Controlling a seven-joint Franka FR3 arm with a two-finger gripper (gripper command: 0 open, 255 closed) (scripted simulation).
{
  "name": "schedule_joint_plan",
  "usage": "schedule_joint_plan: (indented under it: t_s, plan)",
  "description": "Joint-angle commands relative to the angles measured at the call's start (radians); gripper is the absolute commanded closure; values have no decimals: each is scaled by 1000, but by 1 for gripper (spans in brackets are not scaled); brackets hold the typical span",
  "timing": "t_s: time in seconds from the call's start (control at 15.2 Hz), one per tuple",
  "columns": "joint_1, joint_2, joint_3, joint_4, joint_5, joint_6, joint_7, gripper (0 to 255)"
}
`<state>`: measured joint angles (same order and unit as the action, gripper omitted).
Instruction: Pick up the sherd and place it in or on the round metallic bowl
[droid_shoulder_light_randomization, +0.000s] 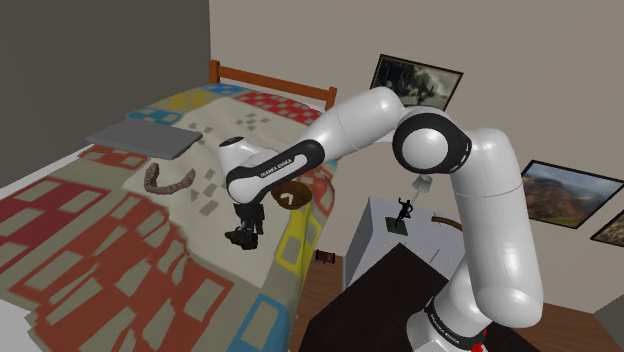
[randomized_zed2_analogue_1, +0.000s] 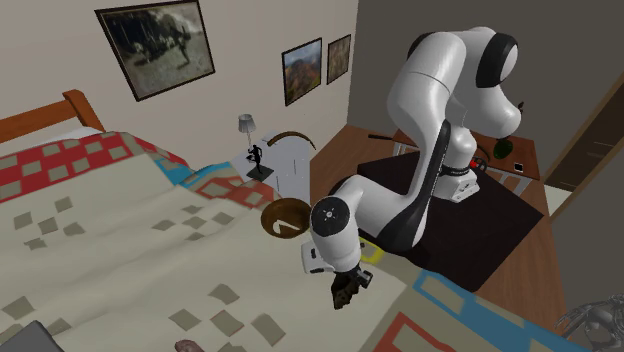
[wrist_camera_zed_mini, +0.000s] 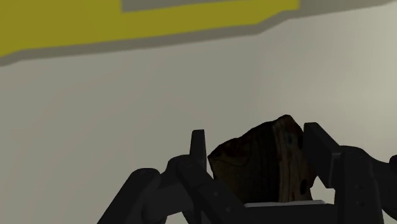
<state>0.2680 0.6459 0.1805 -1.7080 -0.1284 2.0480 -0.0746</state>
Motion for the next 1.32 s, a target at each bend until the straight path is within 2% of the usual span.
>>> schedule_joint_plan:
  t_s: [0.0,0.26,0.92,0.99,1.12,1.25]
  plan:
    - [1,5,-1,-3,0,0,1,255]
    - [0,5,-1,-3,-1,1,0,255]
    - [-6,-64,8,3,12,-74,-7,255]
    - [-6,-64,8,3,12,-74,-7,0]
    - [59,53,-9,207,-41,-218,40,0]
    - [127,199,-28,459,-85,-383,66,0]
